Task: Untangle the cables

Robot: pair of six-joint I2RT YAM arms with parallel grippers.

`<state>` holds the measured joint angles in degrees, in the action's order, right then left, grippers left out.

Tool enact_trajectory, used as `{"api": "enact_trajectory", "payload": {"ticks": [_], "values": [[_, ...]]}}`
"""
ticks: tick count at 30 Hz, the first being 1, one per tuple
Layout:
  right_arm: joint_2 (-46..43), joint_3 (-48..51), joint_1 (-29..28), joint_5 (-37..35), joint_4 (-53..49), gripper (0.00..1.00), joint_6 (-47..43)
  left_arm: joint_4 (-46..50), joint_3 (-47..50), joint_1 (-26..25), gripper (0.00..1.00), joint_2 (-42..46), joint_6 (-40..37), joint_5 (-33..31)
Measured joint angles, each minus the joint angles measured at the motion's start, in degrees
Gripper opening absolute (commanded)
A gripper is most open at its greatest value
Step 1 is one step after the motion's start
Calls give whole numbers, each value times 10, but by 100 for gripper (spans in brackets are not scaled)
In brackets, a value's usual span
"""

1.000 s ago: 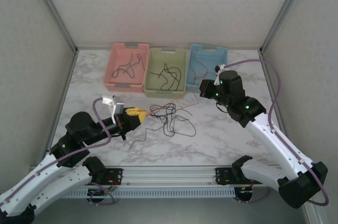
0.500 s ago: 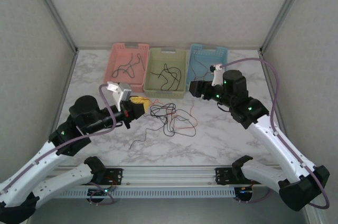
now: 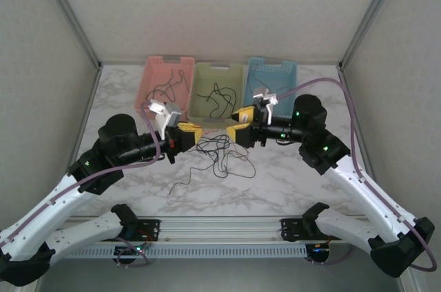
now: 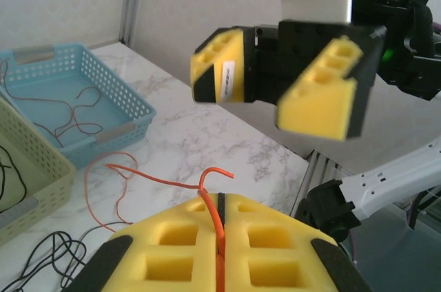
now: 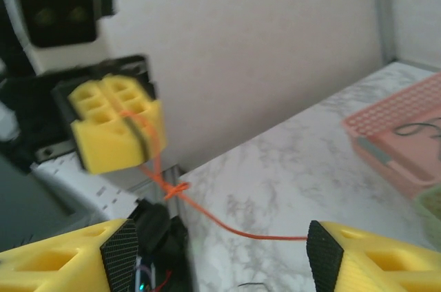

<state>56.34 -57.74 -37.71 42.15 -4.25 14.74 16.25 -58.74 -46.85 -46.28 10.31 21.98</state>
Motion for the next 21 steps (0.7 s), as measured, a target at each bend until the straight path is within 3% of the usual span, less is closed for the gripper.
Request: {"api": "enact_trajectory", "payload": {"ticks": [4, 21], "values": [[0, 22, -40, 10, 8, 71, -43, -2, 0, 0, 0, 0, 5, 10], [38, 42, -97, -26, 48, 63, -112, -29, 0, 0, 0, -5, 32, 38]]}}
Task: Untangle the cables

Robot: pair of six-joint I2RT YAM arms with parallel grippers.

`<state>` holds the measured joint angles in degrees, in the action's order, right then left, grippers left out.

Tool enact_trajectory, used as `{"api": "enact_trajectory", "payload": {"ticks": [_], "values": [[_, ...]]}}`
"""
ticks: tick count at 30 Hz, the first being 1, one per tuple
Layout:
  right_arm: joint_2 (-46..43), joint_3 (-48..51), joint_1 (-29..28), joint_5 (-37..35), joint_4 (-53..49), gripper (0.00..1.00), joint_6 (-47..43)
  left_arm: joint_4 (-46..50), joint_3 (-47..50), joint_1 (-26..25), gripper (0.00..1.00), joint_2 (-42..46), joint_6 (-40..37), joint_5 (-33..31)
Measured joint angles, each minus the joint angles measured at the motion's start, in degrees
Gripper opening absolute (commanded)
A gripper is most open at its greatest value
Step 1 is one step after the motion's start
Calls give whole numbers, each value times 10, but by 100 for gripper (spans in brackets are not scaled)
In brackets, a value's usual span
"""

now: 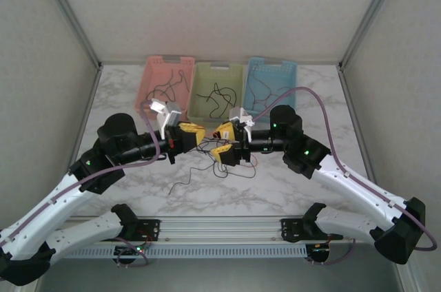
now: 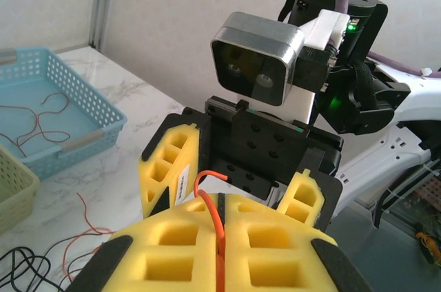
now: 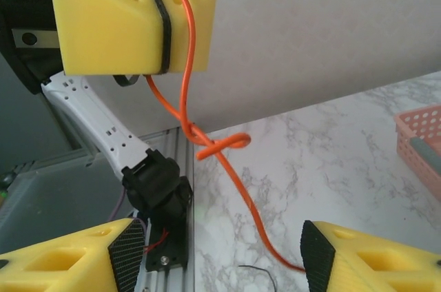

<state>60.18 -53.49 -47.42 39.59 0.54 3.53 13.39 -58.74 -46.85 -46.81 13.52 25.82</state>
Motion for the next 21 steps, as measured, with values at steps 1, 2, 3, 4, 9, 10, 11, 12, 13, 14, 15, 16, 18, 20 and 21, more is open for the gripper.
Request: {"api": "enact_trajectory", "payload": {"ticks": [1, 2, 3, 4, 9, 10, 11, 12, 13, 14, 15, 16, 18, 20, 21], "values": [[0, 0, 0, -6, 3, 63, -2, -2, 0, 0, 0, -2, 1, 2], [-1, 0, -1, -10, 5, 62, -4, -3, 0, 0, 0, -2, 2, 4], [-1, 0, -1, -16, 7, 62, -6, -3, 0, 0, 0, -3, 2, 6], [-2, 0, -1, -23, 8, 61, -9, -4, 0, 0, 0, -3, 2, 7], [-18, 0, -1, -65, 10, 58, -31, -7, 0, 0, 0, -2, 4, 10], [-22, 0, -1, -73, 12, 57, -35, -8, 0, 0, 0, -2, 5, 10], [-25, 0, -1, -80, 14, 54, -40, -8, 0, 0, 0, -1, 6, 10], [-26, 0, -1, -83, 15, 52, -43, -8, 0, 0, 0, -1, 7, 10], [-26, 0, -1, -85, 15, 49, -45, -8, 0, 0, 0, -1, 7, 10], [-24, 0, -1, -85, 14, 46, -48, -8, 0, 0, 0, -1, 7, 10], [-22, 0, -1, -85, 14, 44, -50, -8, 0, 0, 0, -1, 9, 10], [-19, 0, -1, -81, 13, 42, -53, -8, 0, 0, 0, -1, 9, 10], [-11, 0, -2, -74, 11, 33, -56, -8, 0, 0, 0, -1, 9, 10], [-5, -1, -2, -64, 4, 22, -58, -8, 0, 0, 0, -1, 9, 10], [-5, -1, -2, -59, 0, 17, -58, -8, 0, 0, 0, -1, 9, 10]]}}
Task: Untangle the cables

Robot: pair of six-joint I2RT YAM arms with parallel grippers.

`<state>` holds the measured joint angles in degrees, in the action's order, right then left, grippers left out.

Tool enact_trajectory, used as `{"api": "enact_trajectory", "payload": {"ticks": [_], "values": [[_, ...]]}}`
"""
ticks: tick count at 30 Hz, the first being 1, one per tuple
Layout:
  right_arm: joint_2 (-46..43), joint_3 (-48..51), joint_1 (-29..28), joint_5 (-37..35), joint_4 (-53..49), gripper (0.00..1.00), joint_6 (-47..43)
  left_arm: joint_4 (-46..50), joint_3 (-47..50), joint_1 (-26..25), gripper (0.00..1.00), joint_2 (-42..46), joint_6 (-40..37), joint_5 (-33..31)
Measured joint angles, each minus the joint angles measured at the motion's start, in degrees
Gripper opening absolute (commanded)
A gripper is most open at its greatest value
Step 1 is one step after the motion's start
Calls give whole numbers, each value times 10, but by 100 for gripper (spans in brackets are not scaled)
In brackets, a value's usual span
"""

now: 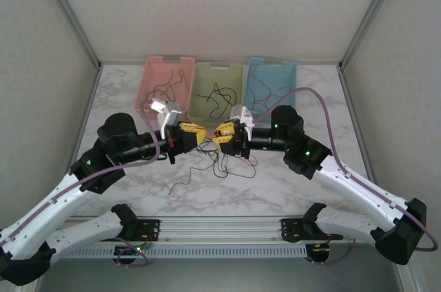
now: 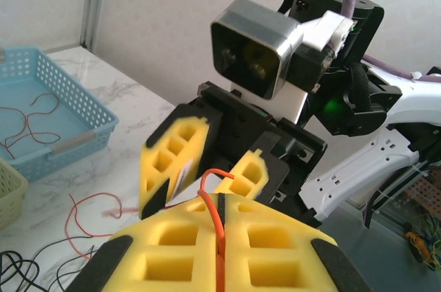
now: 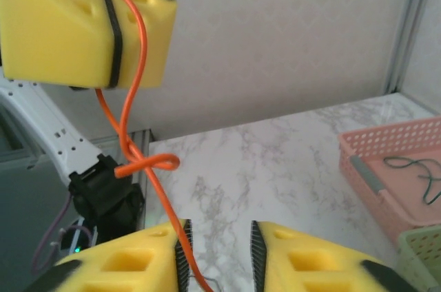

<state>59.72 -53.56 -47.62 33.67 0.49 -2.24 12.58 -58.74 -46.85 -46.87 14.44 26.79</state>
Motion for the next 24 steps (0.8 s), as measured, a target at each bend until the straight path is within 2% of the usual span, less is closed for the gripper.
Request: {"api": "enact_trajectory", "payload": {"ticks": [3, 8, 13, 24], "values": [[-3, -1, -1, 11, -13, 1, -4, 2, 0, 0, 0, 0, -1, -2], [-35, -3, -2, 16, -54, 0, -16, 26, 0, 0, 0, 1, -11, -25], [-51, -46, -7, 19, -115, 0, -29, 61, -4, -7, 0, -7, -31, -35], [-25, -128, -10, -31, -227, 0, -51, 110, -45, -10, 0, -31, -72, -28]]}}
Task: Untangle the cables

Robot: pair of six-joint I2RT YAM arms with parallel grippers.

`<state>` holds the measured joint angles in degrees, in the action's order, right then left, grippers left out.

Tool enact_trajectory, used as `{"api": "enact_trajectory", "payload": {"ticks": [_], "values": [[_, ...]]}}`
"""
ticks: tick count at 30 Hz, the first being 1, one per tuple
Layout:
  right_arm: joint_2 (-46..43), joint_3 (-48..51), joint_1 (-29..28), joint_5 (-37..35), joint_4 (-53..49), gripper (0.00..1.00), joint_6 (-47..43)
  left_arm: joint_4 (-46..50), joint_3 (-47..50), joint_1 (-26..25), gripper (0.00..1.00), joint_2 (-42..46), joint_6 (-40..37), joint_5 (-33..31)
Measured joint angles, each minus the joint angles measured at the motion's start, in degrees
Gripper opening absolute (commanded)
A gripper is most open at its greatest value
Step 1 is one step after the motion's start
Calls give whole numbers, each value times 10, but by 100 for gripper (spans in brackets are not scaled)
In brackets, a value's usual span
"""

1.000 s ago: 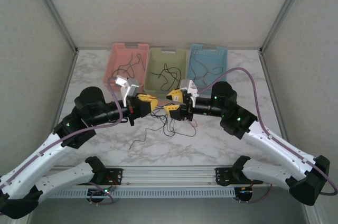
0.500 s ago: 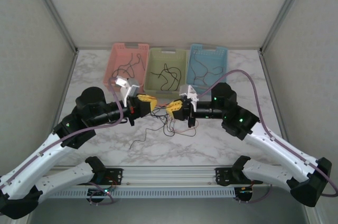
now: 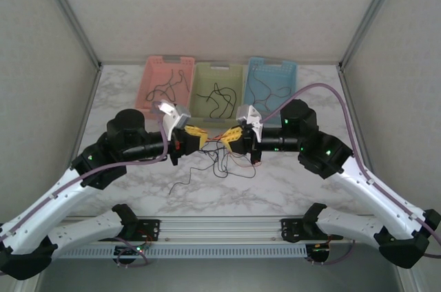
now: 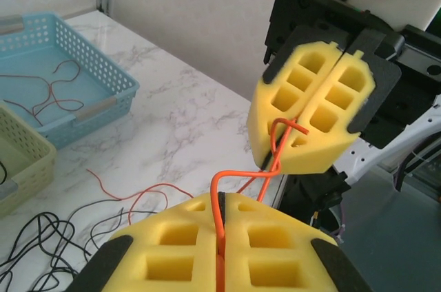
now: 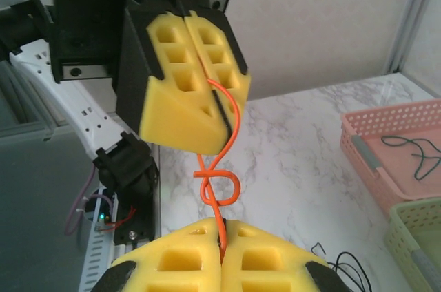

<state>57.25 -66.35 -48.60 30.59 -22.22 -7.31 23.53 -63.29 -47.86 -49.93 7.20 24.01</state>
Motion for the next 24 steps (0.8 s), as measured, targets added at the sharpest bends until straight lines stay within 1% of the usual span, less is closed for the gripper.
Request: {"api": "enact_trajectory", "payload": {"ticks": [8, 15, 24], "values": [[34, -54, -4, -46, -72, 0, 0, 43, -30, 0, 0, -32, -30, -36], [74, -119, -4, -66, -178, 0, -28, 81, -56, -1, 0, -65, -50, -65], [85, -130, -6, -143, -236, 0, -57, 122, -89, -13, 0, -126, -82, -101]]}}
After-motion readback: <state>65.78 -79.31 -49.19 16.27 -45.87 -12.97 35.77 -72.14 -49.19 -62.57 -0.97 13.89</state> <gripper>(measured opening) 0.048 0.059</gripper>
